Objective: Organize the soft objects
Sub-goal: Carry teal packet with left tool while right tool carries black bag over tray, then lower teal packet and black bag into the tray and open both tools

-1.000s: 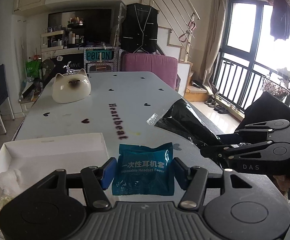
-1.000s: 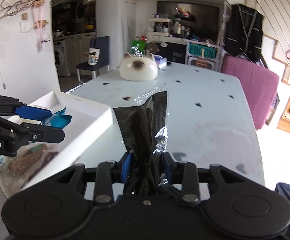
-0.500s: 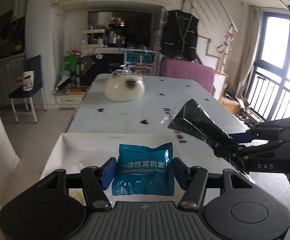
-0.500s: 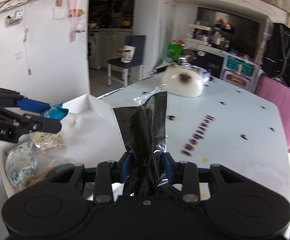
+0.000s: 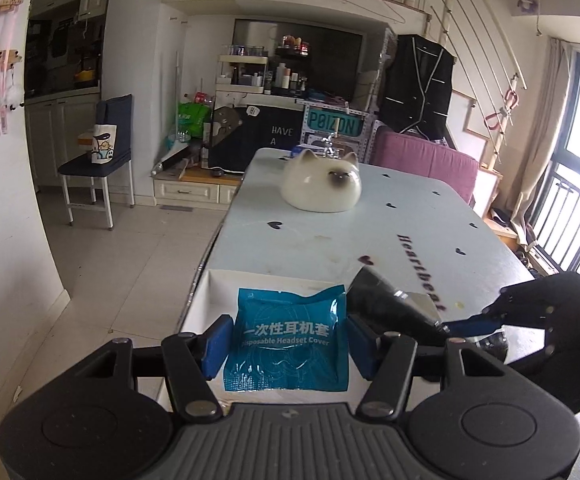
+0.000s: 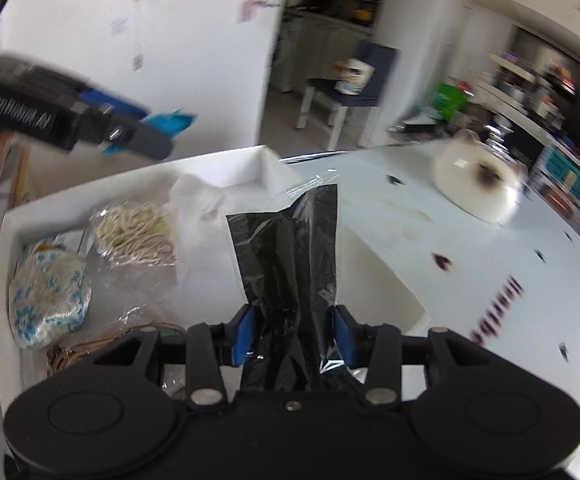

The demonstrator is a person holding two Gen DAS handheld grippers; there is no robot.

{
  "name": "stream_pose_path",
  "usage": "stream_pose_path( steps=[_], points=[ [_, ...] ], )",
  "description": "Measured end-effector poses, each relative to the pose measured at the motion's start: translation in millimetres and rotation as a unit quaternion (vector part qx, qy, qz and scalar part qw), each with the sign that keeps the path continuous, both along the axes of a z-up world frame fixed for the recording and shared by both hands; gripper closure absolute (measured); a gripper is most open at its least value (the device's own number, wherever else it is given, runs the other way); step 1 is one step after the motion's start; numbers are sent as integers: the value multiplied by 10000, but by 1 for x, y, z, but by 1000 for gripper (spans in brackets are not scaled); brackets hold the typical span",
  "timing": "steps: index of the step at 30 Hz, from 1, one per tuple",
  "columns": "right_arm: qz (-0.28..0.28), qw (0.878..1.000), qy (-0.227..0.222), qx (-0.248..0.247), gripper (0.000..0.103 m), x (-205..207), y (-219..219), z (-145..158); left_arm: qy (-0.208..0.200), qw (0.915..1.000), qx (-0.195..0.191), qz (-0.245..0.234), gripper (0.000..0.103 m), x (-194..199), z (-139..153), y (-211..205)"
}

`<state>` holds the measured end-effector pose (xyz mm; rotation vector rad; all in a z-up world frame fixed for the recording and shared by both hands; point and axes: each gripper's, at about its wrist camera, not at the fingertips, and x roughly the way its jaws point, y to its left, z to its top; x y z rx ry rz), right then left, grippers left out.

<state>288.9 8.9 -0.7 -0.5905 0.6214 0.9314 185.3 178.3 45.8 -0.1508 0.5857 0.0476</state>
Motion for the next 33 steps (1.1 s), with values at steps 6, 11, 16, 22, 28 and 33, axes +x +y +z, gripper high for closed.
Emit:
stream_pose_path(
  steps=[6,11,16,22,28,33],
  points=[
    [570,9976,-186,-350,31,13,28,-13,100,9999,-52,78,42,8,-7,14],
    [363,9991,-34,-212,18,25,24,-17,199,9998,-50,65,42,14,-14,18],
    [190,9998,86,-11,9,26,11,-17,285,9996,-40,2,42,24,-19,18],
    [200,9993,255,162,6,27,5,-14,401,9990,-40,-176,42,35,-25,13],
    [208,9982,559,31,28,18,6,-3,592,9979,84,-247,42,63,-30,16],
    [470,9968,443,-479,38,-2,11,-6,792,9960,354,-205,42,95,-41,21]
  ],
)
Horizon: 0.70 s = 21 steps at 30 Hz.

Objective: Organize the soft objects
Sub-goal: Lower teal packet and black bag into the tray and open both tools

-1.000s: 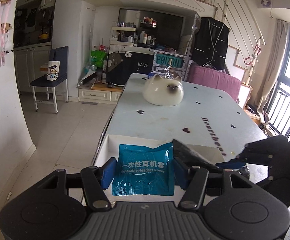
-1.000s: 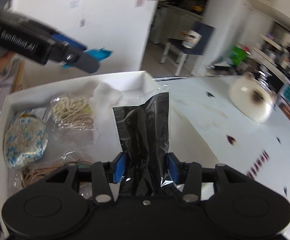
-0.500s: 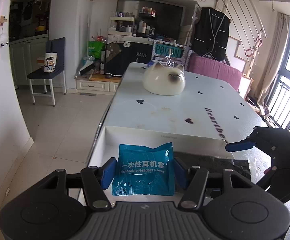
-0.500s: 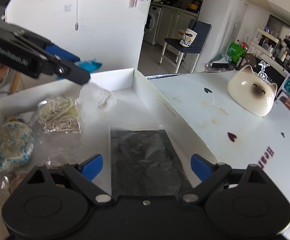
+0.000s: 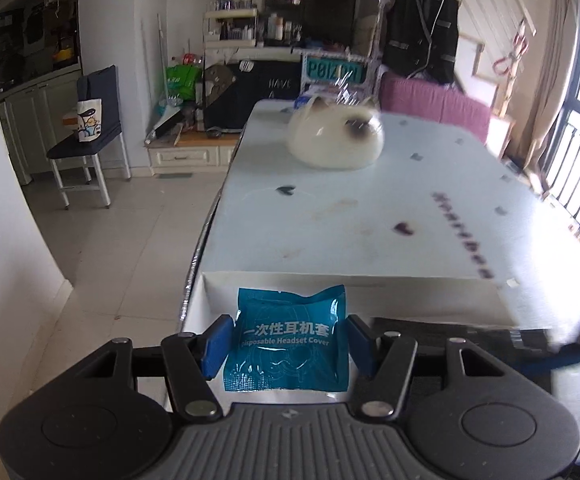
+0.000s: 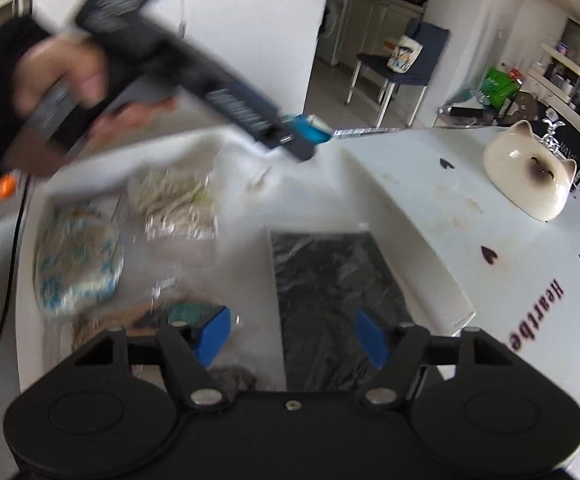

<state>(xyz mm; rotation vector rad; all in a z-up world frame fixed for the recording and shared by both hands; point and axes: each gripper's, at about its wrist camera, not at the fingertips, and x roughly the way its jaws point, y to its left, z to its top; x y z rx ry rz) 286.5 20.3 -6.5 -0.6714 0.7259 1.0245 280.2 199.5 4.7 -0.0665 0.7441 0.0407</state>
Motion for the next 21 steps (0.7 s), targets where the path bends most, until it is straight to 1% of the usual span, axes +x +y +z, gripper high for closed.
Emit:
stream_pose_path(
  steps=[3,6,8,10,12,16,18,20,21],
  points=[
    [-59,9997,-122,-200,40,-1,1,-7,254,9996,138,46,42,18,-13,6],
    [-181,9998,-94,-86,42,3,-3,-7,421,9989,179,110,38,30,-25,12],
    [-249,9996,-110,-25,42,5,-6,-5,467,9986,170,188,30,33,-31,16],
    [-313,9994,-154,-54,43,6,-6,-7,362,9991,169,141,19,31,-31,16],
    [-393,9990,-185,-123,52,9,-5,-10,323,9993,136,129,18,28,-31,14],
    [-518,9983,-211,-144,61,17,-4,-15,10,9999,34,-135,20,20,-18,-1],
    [-572,9981,-194,-103,72,20,-3,-16,-81,9992,-156,-348,21,18,-12,-11],
    [-558,9984,-130,-25,74,19,-4,-16,-36,9968,-510,-607,26,20,-10,-23],
    [-537,9985,-103,9,74,18,-4,-15,13,9947,-657,-793,26,21,-11,-31]
  ],
)
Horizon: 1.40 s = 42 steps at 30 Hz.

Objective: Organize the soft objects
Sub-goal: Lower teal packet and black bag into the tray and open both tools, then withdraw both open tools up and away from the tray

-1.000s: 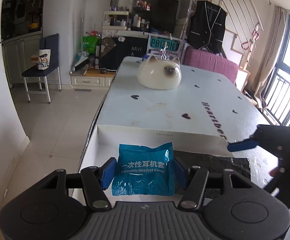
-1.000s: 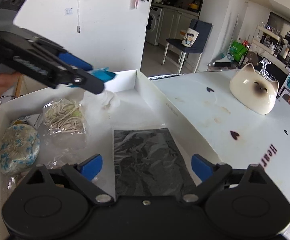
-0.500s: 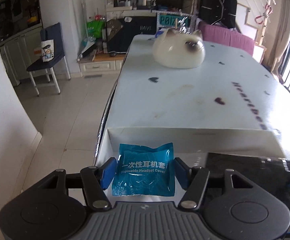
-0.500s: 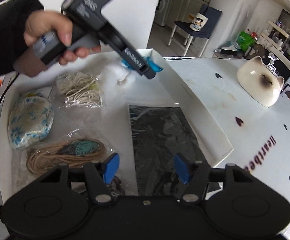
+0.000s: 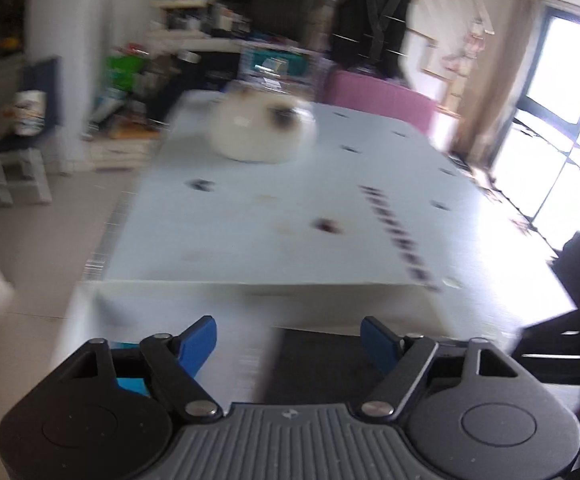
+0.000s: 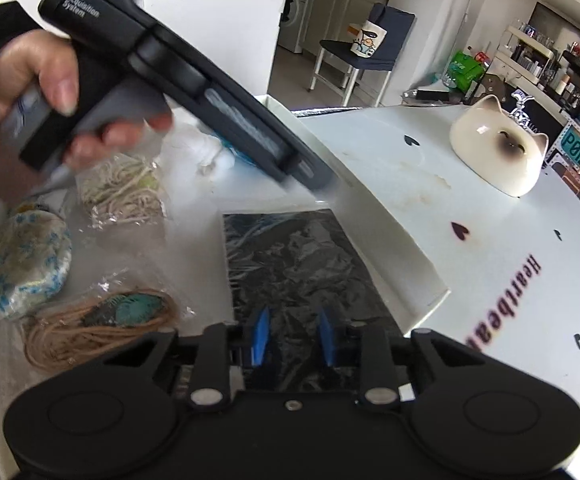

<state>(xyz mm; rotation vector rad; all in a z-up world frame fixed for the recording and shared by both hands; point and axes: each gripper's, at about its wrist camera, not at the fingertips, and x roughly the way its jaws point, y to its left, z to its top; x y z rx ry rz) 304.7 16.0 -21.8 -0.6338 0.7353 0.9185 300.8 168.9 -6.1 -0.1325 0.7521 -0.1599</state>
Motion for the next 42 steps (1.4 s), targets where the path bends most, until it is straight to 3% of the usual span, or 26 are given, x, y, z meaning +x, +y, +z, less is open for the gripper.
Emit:
stream_pose_path(
  steps=[7,9,12,18,23,27,31,42],
  points=[
    [-73,9997,-18,248,75,-18,-19,9,480,9958,189,-753,37,17,-29,-46],
    [-141,9994,-16,307,74,-22,-28,11,703,9932,482,-799,37,19,-41,-53],
    [-235,9989,-19,396,74,-27,-38,14,530,9884,1156,-833,35,13,-47,-64],
    [-415,9971,65,642,74,-26,-44,17,599,9917,1136,-81,35,17,-47,-48],
    [-377,9950,495,784,78,-28,-32,13,668,9906,943,733,35,19,-45,-22],
    [-568,9935,817,558,90,-23,-13,-1,701,9901,926,786,35,17,-42,-20],
    [-857,9905,1038,267,94,-12,3,-18,735,9898,871,852,35,11,-40,-17],
    [-1287,9896,625,-109,95,12,21,-26,779,9906,800,789,35,-2,-40,-16]
  ],
)
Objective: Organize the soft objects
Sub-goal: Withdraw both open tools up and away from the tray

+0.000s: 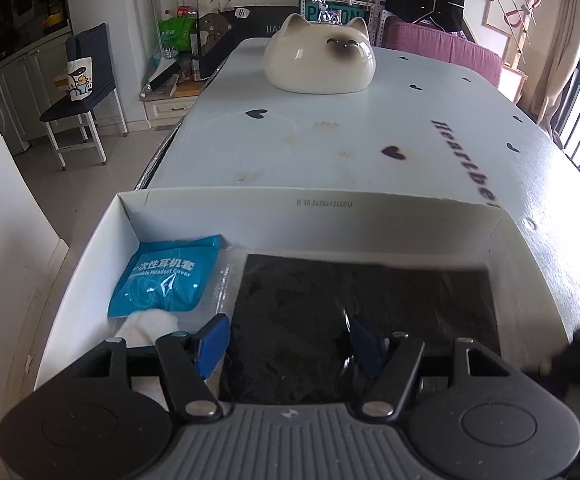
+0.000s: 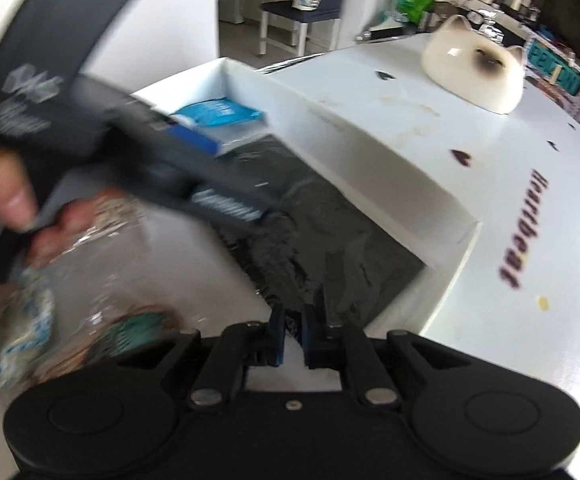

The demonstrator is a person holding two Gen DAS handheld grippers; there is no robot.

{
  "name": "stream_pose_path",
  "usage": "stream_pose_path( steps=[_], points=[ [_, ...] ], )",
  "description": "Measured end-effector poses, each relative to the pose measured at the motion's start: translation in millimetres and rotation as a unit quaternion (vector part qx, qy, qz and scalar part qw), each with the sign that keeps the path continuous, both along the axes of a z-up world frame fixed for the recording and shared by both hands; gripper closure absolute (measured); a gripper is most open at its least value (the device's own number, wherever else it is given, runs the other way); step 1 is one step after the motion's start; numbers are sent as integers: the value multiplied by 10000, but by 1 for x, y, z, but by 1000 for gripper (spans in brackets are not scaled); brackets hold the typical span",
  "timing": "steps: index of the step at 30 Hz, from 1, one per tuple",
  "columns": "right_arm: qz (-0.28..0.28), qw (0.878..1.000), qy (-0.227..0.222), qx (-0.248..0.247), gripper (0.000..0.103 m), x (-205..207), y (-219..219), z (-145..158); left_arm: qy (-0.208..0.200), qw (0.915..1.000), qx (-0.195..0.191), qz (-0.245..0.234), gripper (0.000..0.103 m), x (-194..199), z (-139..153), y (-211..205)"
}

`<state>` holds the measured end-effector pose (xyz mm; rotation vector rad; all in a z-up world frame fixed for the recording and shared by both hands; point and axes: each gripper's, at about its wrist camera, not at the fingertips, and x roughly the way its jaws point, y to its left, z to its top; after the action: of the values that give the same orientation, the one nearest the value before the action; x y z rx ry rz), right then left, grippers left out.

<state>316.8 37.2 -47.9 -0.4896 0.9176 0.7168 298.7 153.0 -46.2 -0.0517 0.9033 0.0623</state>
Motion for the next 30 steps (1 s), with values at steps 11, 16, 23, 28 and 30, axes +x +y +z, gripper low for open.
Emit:
stream_pose_path(
  steps=[11,16,23,28,30],
  points=[
    [-257,9982,-227,501,92,-14,-20,19,-144,9993,-313,-121,36,-17,12,-4],
    [-455,9944,-488,815,83,-31,-32,41,-365,9988,-260,-207,36,-35,30,-11],
    [-790,9870,-807,1146,71,-56,-54,64,-672,9971,-301,-171,26,-66,57,-11],
    [-1031,9808,-947,1358,61,-76,-69,73,-897,9956,-215,-171,18,-94,71,-12],
    [-1109,9780,-985,1468,55,-85,-75,76,-985,9948,-193,-161,17,-106,76,-12]
  ],
)
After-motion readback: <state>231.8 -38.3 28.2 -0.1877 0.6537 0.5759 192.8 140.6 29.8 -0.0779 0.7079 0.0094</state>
